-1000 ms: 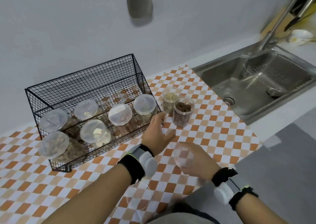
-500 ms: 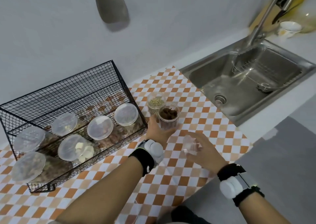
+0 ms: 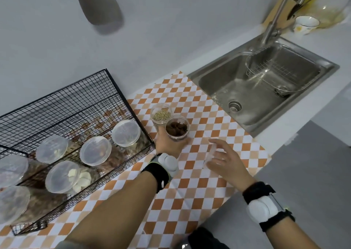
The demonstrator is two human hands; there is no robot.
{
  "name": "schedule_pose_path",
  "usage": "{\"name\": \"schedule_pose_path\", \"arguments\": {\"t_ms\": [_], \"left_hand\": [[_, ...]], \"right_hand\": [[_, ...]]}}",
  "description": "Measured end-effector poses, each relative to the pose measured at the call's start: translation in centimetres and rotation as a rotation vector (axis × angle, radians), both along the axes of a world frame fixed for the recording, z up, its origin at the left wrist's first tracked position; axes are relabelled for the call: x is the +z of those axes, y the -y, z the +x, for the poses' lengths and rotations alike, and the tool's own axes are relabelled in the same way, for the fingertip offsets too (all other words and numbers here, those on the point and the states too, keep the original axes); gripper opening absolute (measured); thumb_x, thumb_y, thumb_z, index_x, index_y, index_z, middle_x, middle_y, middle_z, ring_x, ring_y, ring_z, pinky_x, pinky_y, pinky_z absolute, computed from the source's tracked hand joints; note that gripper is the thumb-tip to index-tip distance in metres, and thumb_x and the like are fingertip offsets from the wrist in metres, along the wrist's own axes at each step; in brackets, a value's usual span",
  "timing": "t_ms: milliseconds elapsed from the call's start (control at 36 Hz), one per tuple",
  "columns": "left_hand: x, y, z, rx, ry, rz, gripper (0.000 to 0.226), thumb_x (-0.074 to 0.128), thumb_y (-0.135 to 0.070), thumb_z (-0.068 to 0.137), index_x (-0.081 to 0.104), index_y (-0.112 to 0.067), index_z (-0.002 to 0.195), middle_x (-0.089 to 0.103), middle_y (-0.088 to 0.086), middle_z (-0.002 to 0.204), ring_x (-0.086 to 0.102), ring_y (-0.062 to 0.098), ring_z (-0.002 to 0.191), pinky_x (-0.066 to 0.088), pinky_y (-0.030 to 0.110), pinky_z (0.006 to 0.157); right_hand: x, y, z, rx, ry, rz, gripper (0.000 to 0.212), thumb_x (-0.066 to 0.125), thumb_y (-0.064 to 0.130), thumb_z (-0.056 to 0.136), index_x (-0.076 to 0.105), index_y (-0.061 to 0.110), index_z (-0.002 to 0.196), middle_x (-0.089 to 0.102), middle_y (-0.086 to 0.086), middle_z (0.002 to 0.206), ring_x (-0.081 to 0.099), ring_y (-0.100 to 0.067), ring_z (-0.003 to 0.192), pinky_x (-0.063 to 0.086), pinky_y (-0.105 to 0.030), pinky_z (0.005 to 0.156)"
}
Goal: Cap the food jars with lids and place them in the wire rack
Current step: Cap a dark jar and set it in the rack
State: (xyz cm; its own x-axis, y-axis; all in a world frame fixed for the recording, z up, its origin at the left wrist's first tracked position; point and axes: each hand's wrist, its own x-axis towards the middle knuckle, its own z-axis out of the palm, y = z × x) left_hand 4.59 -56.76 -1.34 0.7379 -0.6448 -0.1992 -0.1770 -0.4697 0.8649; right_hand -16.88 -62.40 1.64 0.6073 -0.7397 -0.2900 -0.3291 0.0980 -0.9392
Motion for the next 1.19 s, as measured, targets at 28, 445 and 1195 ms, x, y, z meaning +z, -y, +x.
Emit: {"name": "schedule_pose_path", "arguments": {"t_ms": [28, 445, 1195], "left_hand": [[0.7, -0.2, -0.3, 0.002, 0.008, -0.001, 0.097, 0.095, -0.062, 0.045, 0.044, -0.042, 0.125, 0.065, -0.012, 0.118, 0.065, 0.013, 0.106, 0.059, 0.042, 0.089], [5.3, -6.1, -2.6, -0.153, 0.048, -0.01, 0.08, 0.09, -0.051, 0.055, 0.04, -0.034, 0.115, 0.065, -0.014, 0.109, 0.066, 0.005, 0.097, 0.057, 0.029, 0.081], [9.9, -20.8, 0.5, -0.277, 0.431, 0.057, 0.098, 0.072, -0.063, 0.056, 0.037, -0.041, 0.145, 0.059, -0.015, 0.119, 0.051, 0.013, 0.106, 0.043, 0.03, 0.09]], "right_hand": [[0.2, 0.0, 0.0, -0.016, 0.005, 0.001, 0.057, 0.083, 0.015, 0.084, 0.054, 0.048, 0.121, 0.05, 0.022, 0.132, 0.057, -0.001, 0.112, 0.05, -0.004, 0.077], [2.2, -0.4, -0.1, -0.211, 0.109, 0.018, 0.027, 0.077, 0.002, 0.085, 0.053, 0.009, 0.092, 0.071, 0.001, 0.113, 0.067, -0.021, 0.112, 0.057, -0.026, 0.083], [9.8, -7.8, 7.2, 0.646, 0.032, -0.388, 0.089, 0.091, 0.022, 0.074, 0.046, 0.057, 0.142, 0.05, 0.031, 0.135, 0.058, -0.01, 0.107, 0.057, -0.032, 0.088]]}}
